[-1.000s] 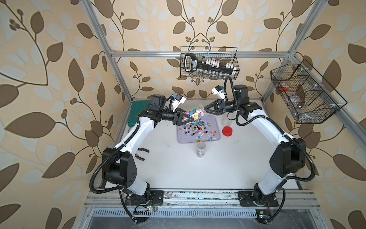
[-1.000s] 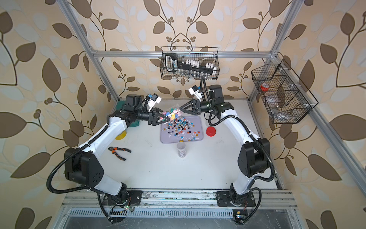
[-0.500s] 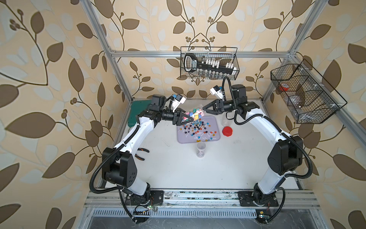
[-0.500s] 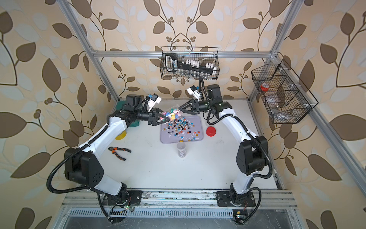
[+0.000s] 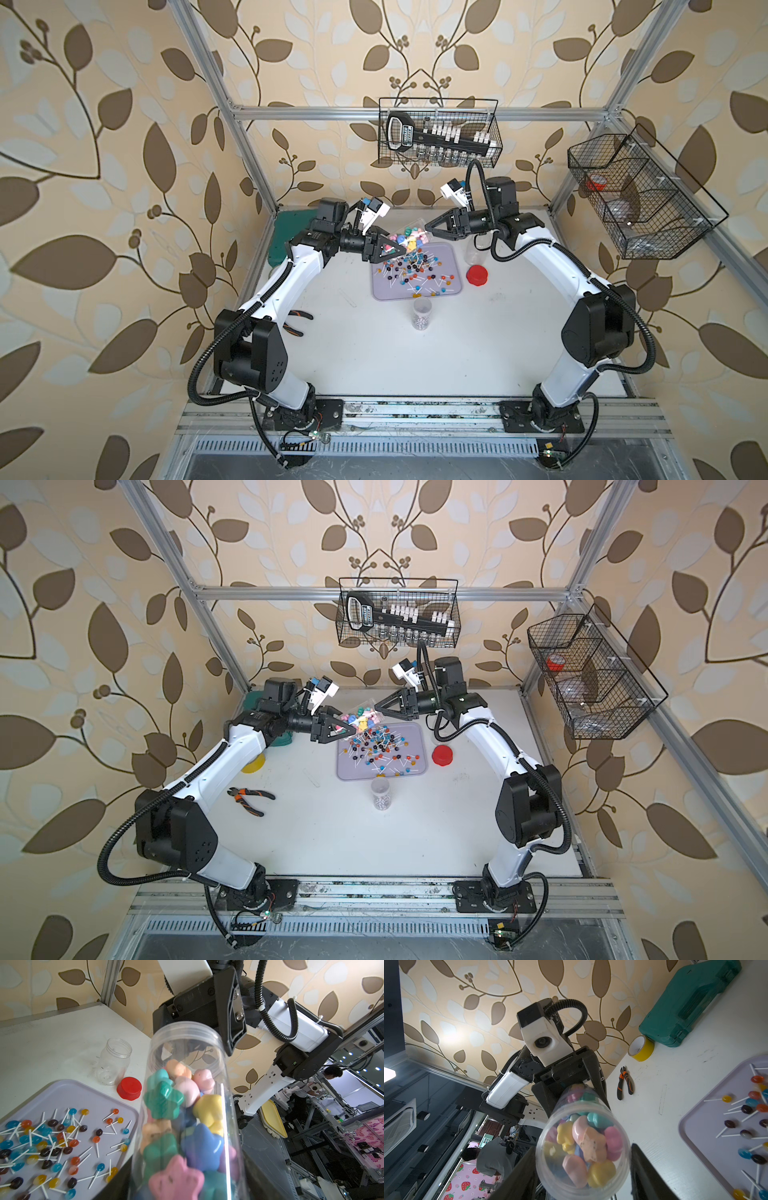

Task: Pour the candies out of the jar
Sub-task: Unscrew the lid from the jar.

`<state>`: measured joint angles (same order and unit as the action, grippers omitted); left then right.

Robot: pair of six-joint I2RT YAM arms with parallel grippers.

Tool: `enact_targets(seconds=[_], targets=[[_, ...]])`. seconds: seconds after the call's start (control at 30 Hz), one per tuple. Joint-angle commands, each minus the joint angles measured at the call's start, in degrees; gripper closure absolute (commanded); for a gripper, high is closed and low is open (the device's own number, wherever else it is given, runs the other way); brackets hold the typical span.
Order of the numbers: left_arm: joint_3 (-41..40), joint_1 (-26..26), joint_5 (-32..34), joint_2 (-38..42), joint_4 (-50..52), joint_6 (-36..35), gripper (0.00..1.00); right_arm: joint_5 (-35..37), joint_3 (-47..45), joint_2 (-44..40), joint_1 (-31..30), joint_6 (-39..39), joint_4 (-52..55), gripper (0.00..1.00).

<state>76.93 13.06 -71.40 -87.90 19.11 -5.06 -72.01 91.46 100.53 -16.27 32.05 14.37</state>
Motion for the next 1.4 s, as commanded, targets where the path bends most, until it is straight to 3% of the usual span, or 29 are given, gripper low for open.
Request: enact_targets(seconds=[0.0,0.2,0.47,0.67,0.93,1.13,1.27,1.37], targets=[[0.2,0.2,-3.5,2.7,-5.7,1.1,0.45,-0.6,0.3,0.4,-0.4,-1.1,-1.1,0.51],[-0.4,0.2,-3.7,2.4,-9.9,4.6,0.45,-0.8,-1.2,-0.7,-0.4,-4.4,-3.9,0.54],[-0.2,0.2,-4.1,2.4,-12.7,7.1,0.45,-6.0,-8.5,-3.7,-0.5,-3.3,-21.5,0.57],[-0.1,0.2,-4.3,2.7,-12.9,7.4,0.45,-7.1,-9.7,-4.5,-0.5,-9.0,-21.8,0.62],[-0.5,0.2,-4.4,3.0,-12.7,7.4,0.45,-7.9,-11.1,-5.6,-0.6,-14.4,-20.1,0.61],[-0.9,0.2,-4.0,3.1,-11.6,6.5,0.45,-3.3,-9.3,-5.7,-0.5,-10.9,-18.9,0.49],[-0.3,0.2,-3.1,2.9,-7.1,2.9,0.45,1.1,-6.7,-5.9,0.0,-5.3,-17.4,0.15],[0.6,0.2,-1.7,2.8,-3.1,-0.3,0.45,4.7,-4.6,-5.9,1.0,0.3,-15.4,0.08]])
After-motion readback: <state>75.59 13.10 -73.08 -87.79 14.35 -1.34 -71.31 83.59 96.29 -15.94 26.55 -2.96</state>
